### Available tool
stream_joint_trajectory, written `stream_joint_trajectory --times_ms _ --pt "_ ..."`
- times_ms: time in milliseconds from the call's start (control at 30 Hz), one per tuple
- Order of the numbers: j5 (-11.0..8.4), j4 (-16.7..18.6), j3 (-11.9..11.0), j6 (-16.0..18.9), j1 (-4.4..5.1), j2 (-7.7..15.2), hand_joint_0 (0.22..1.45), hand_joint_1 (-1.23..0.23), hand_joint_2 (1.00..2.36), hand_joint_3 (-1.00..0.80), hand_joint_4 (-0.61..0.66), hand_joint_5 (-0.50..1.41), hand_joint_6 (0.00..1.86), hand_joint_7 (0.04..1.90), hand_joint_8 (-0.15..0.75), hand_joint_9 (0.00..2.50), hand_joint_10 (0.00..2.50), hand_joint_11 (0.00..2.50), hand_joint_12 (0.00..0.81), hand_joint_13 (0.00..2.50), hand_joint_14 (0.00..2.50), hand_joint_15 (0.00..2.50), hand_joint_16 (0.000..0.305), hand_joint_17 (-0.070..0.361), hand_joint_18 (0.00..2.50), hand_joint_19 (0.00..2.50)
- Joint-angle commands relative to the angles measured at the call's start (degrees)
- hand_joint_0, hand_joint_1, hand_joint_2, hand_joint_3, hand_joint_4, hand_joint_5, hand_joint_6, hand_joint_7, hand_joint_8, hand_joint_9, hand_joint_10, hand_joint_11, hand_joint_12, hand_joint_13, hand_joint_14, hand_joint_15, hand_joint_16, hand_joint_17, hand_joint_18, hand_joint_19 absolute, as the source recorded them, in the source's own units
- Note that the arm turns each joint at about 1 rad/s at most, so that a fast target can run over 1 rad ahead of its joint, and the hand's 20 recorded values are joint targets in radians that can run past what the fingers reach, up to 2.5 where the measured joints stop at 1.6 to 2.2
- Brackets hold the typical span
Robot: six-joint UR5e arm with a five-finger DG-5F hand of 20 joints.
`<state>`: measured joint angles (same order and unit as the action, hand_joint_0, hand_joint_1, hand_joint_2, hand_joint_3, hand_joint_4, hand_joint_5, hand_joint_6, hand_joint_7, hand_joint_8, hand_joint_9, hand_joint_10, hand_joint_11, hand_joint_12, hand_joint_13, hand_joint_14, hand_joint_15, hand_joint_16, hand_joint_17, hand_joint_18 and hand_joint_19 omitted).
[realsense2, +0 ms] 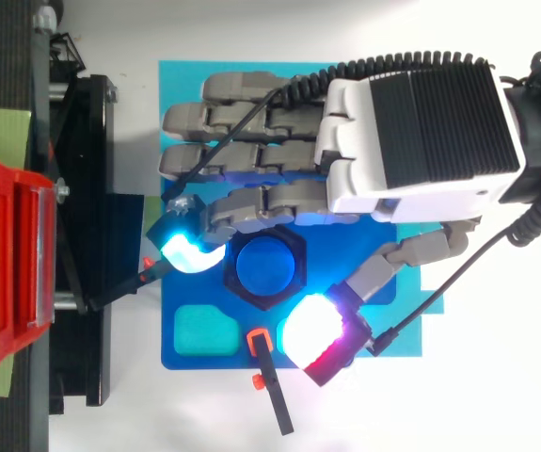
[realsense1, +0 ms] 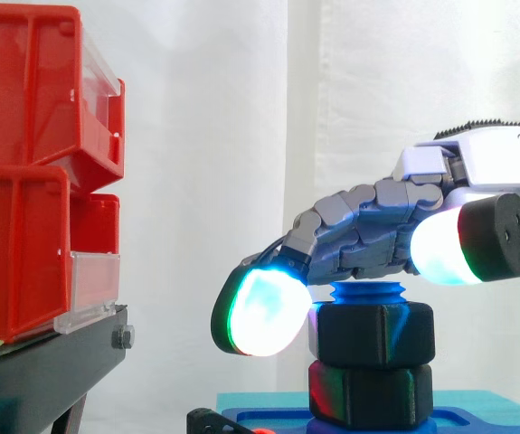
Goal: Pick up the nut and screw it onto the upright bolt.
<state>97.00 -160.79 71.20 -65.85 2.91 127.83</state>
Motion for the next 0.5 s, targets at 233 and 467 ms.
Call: stream_joint_trajectory --times_ms 233,467 --pt "0.11 -0.1 0.0 -0.1 -0.62 0.2 0.40 -0.32 1.00 -0.50 0.12 -0.18 0.50 0.70 0.225 0.29 0.00 0.00 0.366 0.02 0.00 0.00 0.048 0.108 0.00 0.00" --pt "0.20 0.8 1.3 -0.1 -0.62 0.1 0.40 -0.26 1.00 -0.50 0.15 -0.14 0.50 0.86 0.238 0.38 0.00 0.00 0.376 0.07 0.00 0.00 0.048 0.109 0.00 0.00"
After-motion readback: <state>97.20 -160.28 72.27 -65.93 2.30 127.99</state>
